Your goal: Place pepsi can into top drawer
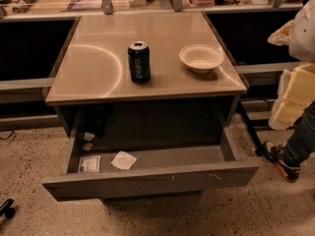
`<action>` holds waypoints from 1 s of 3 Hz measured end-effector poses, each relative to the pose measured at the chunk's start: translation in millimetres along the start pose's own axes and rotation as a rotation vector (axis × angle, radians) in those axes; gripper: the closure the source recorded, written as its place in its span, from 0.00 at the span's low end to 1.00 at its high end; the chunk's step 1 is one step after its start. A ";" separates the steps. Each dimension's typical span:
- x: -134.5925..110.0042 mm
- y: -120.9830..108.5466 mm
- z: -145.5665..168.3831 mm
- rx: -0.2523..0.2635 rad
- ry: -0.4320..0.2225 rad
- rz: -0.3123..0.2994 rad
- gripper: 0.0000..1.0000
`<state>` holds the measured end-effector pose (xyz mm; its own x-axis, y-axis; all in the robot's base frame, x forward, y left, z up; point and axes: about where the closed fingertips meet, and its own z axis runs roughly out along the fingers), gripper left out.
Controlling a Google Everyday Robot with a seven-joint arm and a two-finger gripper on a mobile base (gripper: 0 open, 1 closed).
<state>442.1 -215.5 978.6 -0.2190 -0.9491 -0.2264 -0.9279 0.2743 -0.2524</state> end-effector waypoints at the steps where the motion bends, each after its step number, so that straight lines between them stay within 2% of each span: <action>1: -0.2 -0.2 0.1 0.000 -0.001 0.000 0.00; 2: -41.7 -42.5 19.3 0.014 -0.146 0.007 0.00; 3: -102.0 -99.0 42.6 0.039 -0.362 0.040 0.00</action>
Offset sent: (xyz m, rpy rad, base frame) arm 0.1610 0.0873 0.0131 0.4068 -0.1497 0.0784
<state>569.1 -139.3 986.6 -0.1273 -0.8234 -0.5530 -0.9073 0.3220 -0.2706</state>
